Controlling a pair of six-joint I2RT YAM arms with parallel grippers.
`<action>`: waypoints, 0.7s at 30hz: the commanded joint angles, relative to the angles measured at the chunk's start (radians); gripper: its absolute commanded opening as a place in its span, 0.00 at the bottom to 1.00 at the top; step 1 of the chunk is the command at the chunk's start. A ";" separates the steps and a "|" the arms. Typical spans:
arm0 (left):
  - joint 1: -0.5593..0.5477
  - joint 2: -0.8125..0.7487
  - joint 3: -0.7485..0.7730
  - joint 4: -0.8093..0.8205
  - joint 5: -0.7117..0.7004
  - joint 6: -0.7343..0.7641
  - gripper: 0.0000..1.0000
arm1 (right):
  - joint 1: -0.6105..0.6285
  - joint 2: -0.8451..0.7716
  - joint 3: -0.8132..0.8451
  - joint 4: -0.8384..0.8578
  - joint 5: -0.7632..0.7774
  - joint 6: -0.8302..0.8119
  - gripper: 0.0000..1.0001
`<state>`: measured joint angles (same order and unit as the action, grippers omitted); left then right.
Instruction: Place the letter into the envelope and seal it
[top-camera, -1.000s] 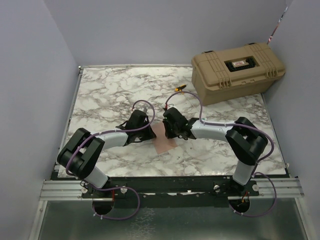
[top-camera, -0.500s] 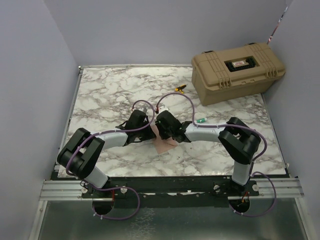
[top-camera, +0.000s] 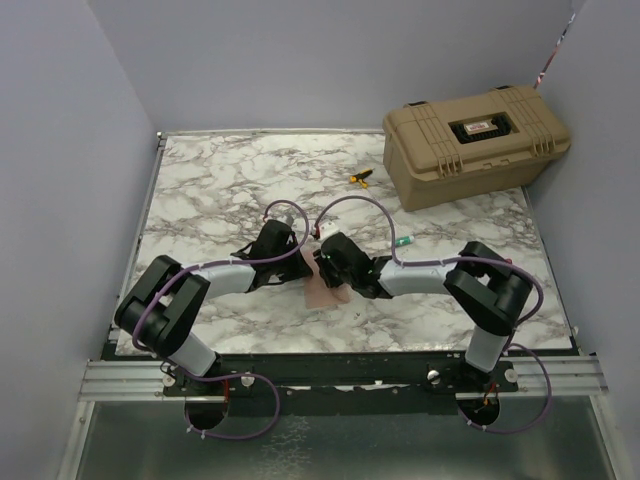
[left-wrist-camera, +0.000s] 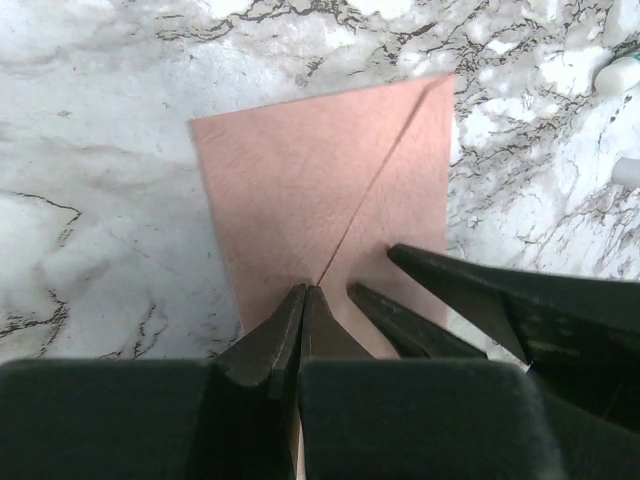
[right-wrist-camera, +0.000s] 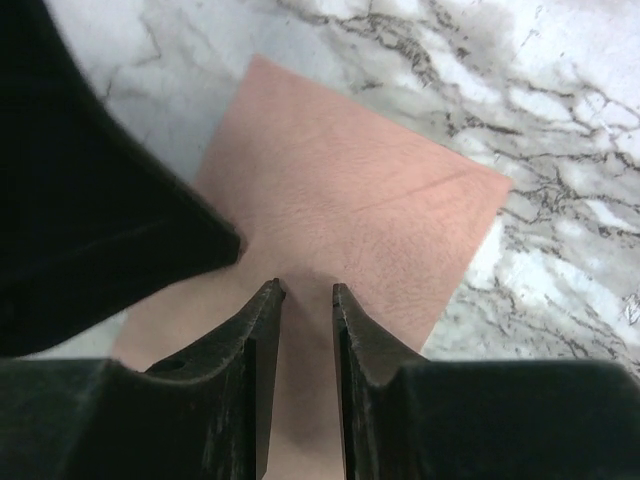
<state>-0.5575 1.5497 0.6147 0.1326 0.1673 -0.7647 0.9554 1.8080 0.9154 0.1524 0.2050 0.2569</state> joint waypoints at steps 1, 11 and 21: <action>0.002 0.059 -0.039 -0.094 -0.047 0.015 0.00 | 0.037 -0.004 -0.107 -0.126 -0.113 -0.067 0.27; 0.002 0.065 -0.041 -0.091 -0.049 0.011 0.00 | 0.038 -0.057 -0.107 -0.193 -0.093 -0.074 0.35; 0.002 0.048 -0.077 -0.085 -0.062 0.008 0.00 | 0.054 0.074 -0.023 -0.168 0.014 0.064 0.39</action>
<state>-0.5541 1.5627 0.6029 0.1841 0.1650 -0.7845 0.9932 1.7748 0.9047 0.0849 0.1844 0.2626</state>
